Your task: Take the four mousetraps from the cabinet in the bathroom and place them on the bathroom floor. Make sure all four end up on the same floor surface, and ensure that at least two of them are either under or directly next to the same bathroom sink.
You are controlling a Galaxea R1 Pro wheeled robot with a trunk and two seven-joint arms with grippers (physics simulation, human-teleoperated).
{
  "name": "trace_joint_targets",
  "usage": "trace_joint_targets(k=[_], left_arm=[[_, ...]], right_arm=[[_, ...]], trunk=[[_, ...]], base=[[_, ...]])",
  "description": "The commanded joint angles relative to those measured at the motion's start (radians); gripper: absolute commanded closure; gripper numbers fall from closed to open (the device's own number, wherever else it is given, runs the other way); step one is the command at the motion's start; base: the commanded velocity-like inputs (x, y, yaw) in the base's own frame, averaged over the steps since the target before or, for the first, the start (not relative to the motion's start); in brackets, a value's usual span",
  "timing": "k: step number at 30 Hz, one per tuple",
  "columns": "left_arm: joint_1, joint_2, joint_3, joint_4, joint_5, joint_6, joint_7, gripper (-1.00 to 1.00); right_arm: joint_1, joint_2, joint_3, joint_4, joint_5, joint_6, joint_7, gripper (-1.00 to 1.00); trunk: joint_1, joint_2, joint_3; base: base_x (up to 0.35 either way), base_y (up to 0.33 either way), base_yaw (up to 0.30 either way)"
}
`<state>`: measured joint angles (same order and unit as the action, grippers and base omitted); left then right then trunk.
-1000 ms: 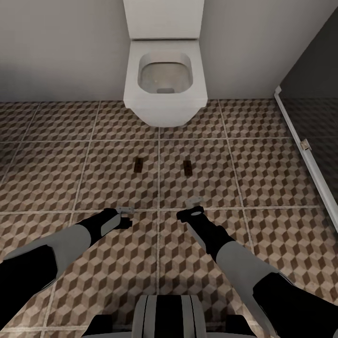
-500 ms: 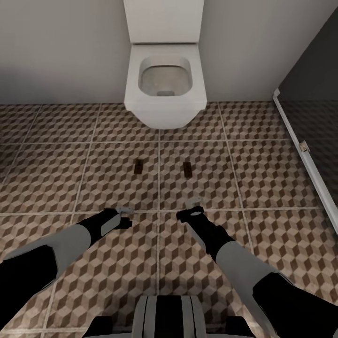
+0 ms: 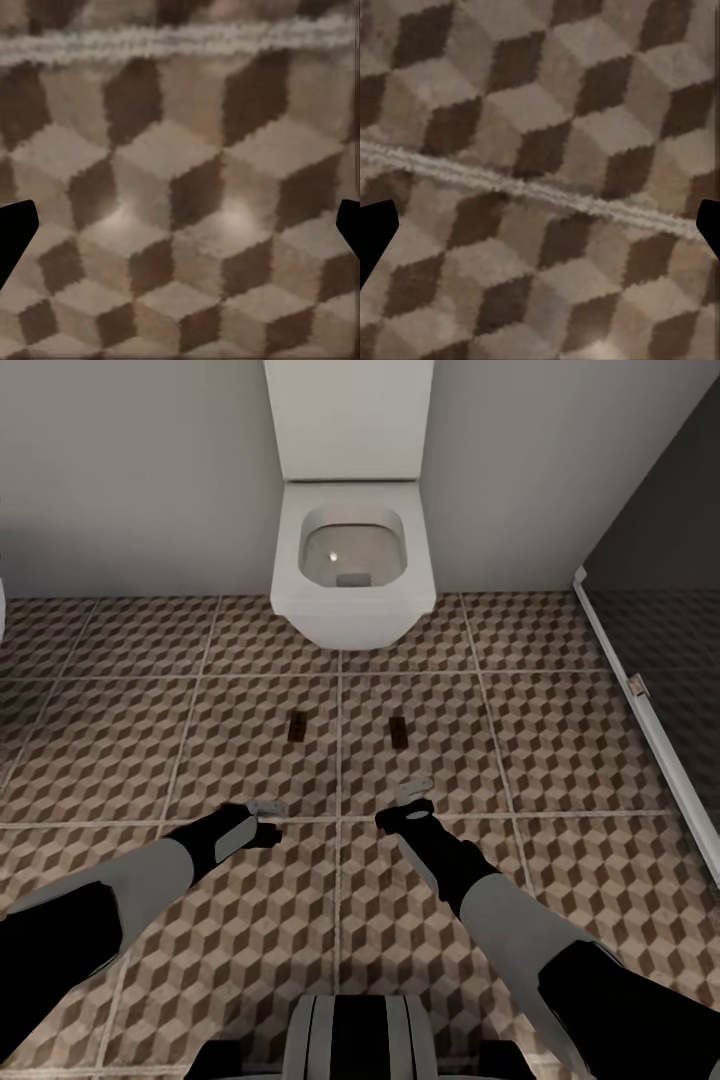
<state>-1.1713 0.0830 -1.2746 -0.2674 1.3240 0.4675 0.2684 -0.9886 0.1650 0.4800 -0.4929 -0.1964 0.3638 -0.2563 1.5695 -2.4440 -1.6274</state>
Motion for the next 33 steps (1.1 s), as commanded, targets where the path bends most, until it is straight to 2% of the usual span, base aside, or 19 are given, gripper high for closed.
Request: trace_joint_targets(k=[1, 33], left_arm=[[-0.001, 0.001, -0.006, -0.004, 0.011, 0.002, 0.009, -1.0], [-0.001, -0.002, -0.006, -0.006, 0.011, 0.002, 0.009, -1.0]], right_arm=[[-0.001, -0.001, 0.008, -0.001, -0.011, 0.004, -0.009, -1.0], [-0.001, -0.001, 0.008, -0.001, -0.011, 0.004, -0.009, -1.0]], trunk=[[-0.004, 0.007, 0.003], [-0.127, 0.231, 0.103]], base=[[0.0, 0.0, 0.0], [0.0, 0.0, 0.0]])
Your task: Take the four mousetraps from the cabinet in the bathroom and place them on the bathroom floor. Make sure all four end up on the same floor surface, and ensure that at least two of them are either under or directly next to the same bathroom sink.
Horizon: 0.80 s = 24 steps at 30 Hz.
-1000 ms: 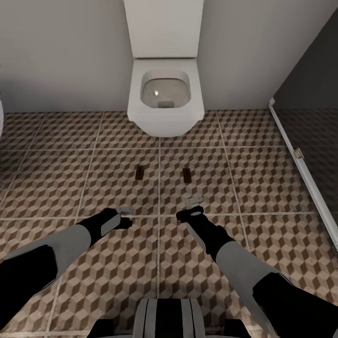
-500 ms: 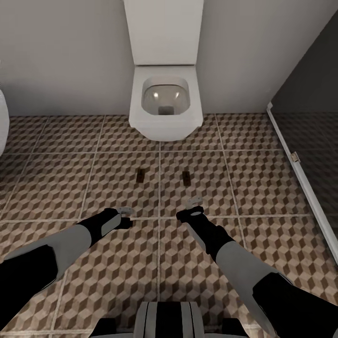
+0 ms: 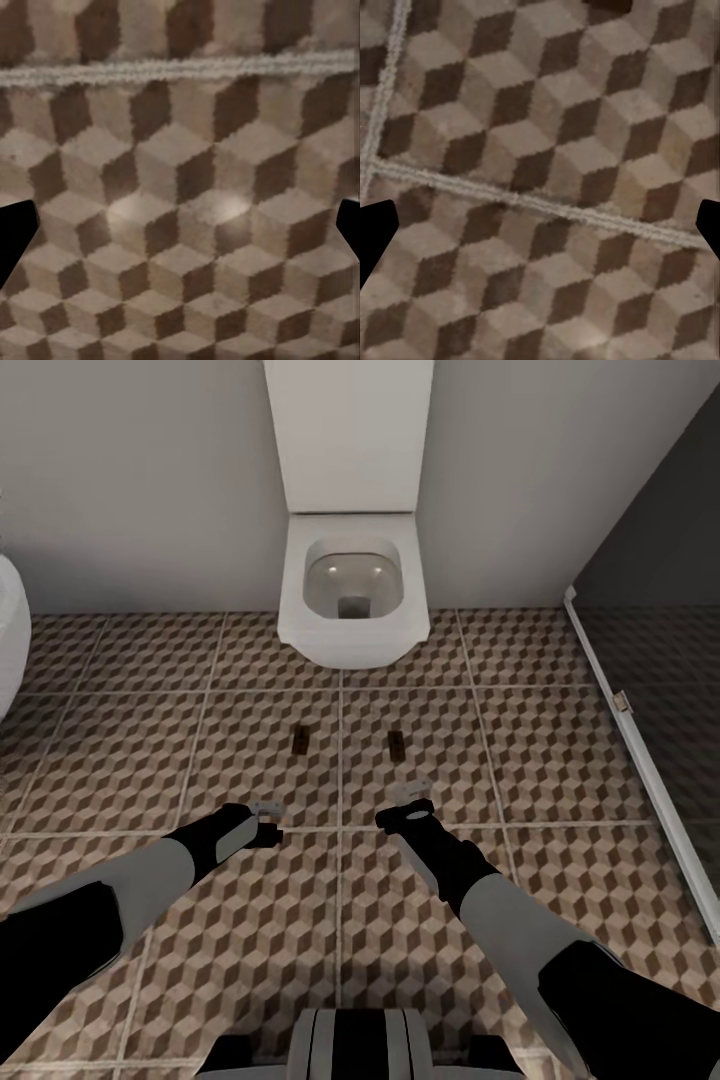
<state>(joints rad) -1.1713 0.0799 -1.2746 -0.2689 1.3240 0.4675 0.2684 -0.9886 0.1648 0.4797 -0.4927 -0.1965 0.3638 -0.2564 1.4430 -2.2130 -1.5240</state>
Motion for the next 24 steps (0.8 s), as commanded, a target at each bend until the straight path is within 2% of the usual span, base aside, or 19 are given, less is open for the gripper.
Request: trace_joint_targets(k=[1, 24], left_arm=[[-0.001, 0.001, -0.006, -0.004, 0.011, 0.002, 0.009, -1.0], [-0.001, 0.001, -0.006, -0.004, 0.012, 0.002, 0.009, -1.0]], right_arm=[[-0.001, -0.001, 0.008, -0.001, -0.011, 0.004, -0.009, -1.0], [-0.001, -0.001, 0.008, 0.0, -0.011, 0.004, -0.009, -1.0]], trunk=[[-0.004, 0.007, 0.003], [-0.092, 0.168, 0.075]], base=[[0.0, 0.0, 0.0], [0.0, 0.0, 0.0]])
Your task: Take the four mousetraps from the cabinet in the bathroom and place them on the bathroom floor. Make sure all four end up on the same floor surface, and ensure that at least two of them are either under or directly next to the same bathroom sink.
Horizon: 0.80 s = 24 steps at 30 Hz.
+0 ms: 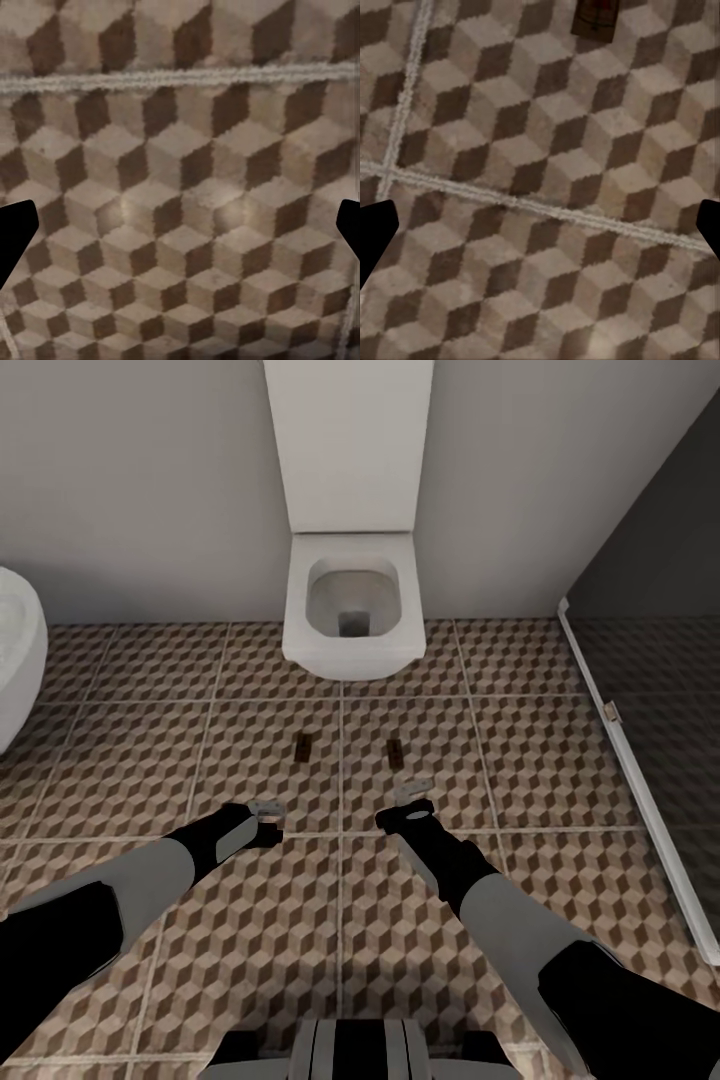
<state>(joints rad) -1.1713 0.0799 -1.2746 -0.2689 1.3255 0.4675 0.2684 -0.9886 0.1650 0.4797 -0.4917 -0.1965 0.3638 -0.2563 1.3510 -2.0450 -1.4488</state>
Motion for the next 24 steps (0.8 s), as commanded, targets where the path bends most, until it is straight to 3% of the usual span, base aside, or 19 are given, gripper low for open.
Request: trace_joint_targets(k=[1, 24], left_arm=[[-0.001, 0.001, -0.006, -0.004, 0.011, 0.002, 0.009, -1.0], [0.0, -0.002, -0.006, -0.005, 0.011, 0.002, 0.009, -1.0]], right_arm=[[-0.001, -0.001, 0.008, -0.001, -0.011, 0.004, -0.009, -1.0], [-0.001, -0.003, 0.008, -0.001, -0.011, 0.004, -0.009, -1.0]], trunk=[[-0.004, 0.007, 0.003], [-0.092, 0.168, 0.075]], base=[[0.0, 0.0, 0.0], [0.0, 0.0, 0.0]])
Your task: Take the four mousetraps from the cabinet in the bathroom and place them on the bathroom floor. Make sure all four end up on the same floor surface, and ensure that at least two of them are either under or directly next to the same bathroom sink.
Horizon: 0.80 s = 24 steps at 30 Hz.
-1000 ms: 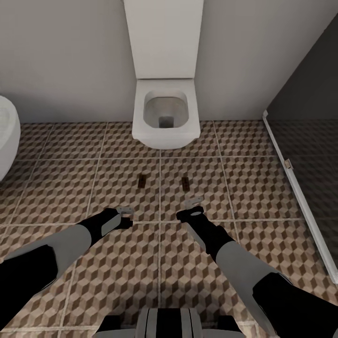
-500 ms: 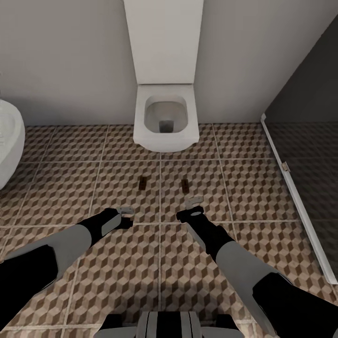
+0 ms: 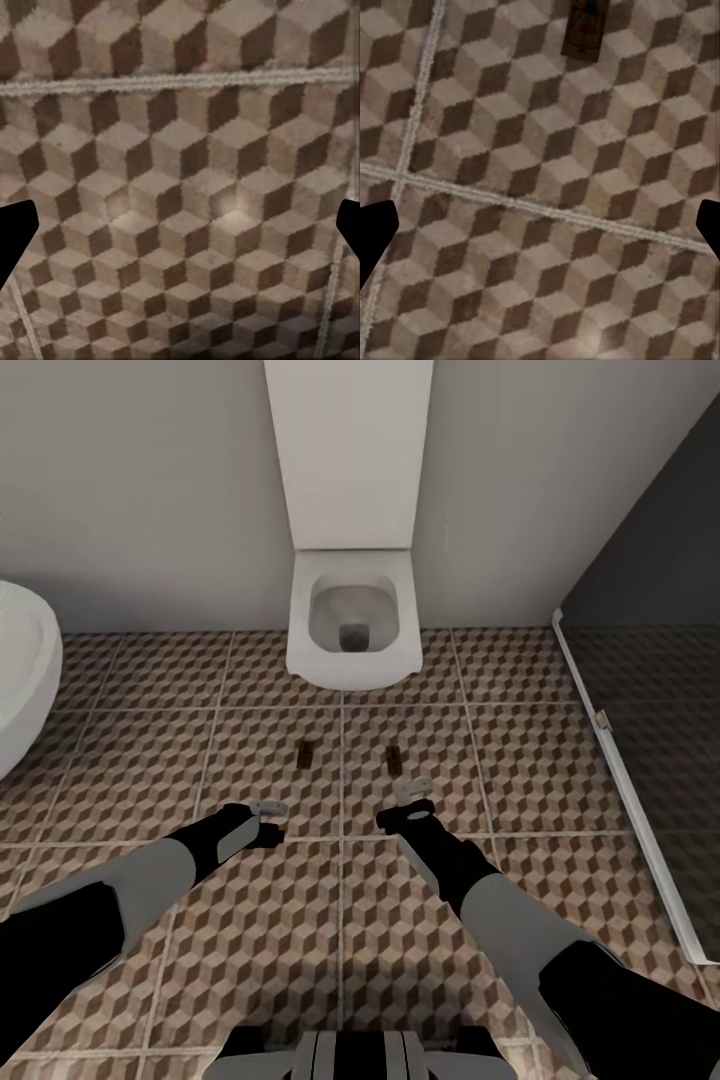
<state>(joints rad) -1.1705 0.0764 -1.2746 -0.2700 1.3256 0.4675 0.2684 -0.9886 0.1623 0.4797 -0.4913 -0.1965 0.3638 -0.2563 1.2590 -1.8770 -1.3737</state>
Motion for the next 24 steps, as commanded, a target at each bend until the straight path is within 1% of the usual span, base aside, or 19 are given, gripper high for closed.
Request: trace_joint_targets(k=[1, 11, 24], left_arm=[[-0.001, 0.0, -0.006, -0.004, 0.01, 0.002, 0.009, -1.0], [0.0, -0.015, -0.006, -0.003, 0.01, 0.002, 0.009, -1.0], [0.005, -0.013, -0.007, 0.001, 0.01, 0.0, 0.009, -1.0]], right_arm=[[-0.001, -0.001, 0.008, -0.001, -0.011, 0.004, -0.009, -1.0], [-0.001, -0.002, 0.008, -0.001, -0.011, 0.004, -0.009, -1.0], [-0.001, -0.003, 0.01, 0.008, -0.011, 0.001, -0.009, -1.0]], trunk=[[-0.004, 0.007, 0.003], [-0.042, 0.077, 0.034], [-0.092, 0.168, 0.075]], base=[[0.0, 0.0, 0.0], [0.0, 0.0, 0.0], [0.0, 0.0, 0.0]])
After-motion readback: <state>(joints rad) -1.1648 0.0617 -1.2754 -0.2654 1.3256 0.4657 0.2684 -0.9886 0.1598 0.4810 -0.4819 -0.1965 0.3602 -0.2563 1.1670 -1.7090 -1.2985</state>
